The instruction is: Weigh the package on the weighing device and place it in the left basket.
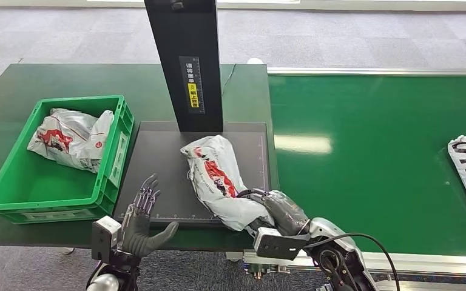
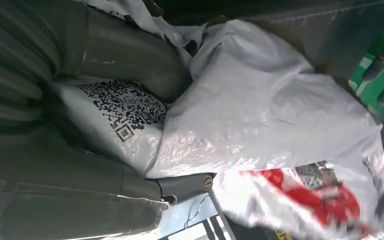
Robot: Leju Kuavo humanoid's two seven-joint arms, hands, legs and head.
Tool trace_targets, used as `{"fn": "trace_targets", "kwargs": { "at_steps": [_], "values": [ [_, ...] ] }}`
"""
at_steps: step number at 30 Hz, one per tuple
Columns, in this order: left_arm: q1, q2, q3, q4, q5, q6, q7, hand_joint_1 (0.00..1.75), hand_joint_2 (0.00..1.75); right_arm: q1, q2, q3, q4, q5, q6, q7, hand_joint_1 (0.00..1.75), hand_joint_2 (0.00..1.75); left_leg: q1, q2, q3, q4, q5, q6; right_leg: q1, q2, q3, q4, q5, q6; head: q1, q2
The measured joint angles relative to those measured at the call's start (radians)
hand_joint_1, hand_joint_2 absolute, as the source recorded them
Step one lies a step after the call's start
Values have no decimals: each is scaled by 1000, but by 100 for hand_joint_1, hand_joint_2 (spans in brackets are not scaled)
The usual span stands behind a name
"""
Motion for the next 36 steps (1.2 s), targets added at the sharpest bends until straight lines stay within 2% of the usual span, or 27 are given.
{"fn": "trace_targets", "kwargs": {
  "at_steps": [7,22,25,29,32,36],
  "values": [
    [-3,7,-2,12,0,3,0,0,175,-11,-33,70,19,-1,-16,5,175,175,-2,0,0,0,0,0,-2,0,0,0,0,0,0,0],
    [-3,8,-2,18,0,3,0,0,175,-22,-49,95,33,7,-34,11,175,175,-1,0,0,0,0,0,-1,0,0,0,0,0,0,0],
    [-3,8,-2,18,0,4,0,0,175,-24,-49,101,33,64,-122,43,175,175,-1,0,0,0,0,0,-1,0,0,0,0,0,0,0],
    [-3,7,-2,18,0,6,-1,0,175,-33,-41,112,32,268,-351,128,175,175,-1,0,0,0,0,0,-1,1,0,0,0,0,0,0],
    [-7,3,-3,18,0,6,-1,0,175,-38,-32,133,27,411,-479,172,175,175,-1,0,0,0,0,0,-1,1,0,0,0,0,0,0],
    [-26,0,-10,27,4,0,-1,0,175,-41,-15,167,29,532,-616,176,175,175,-1,0,0,0,0,0,-1,1,0,0,0,0,0,0]
  ]
}}
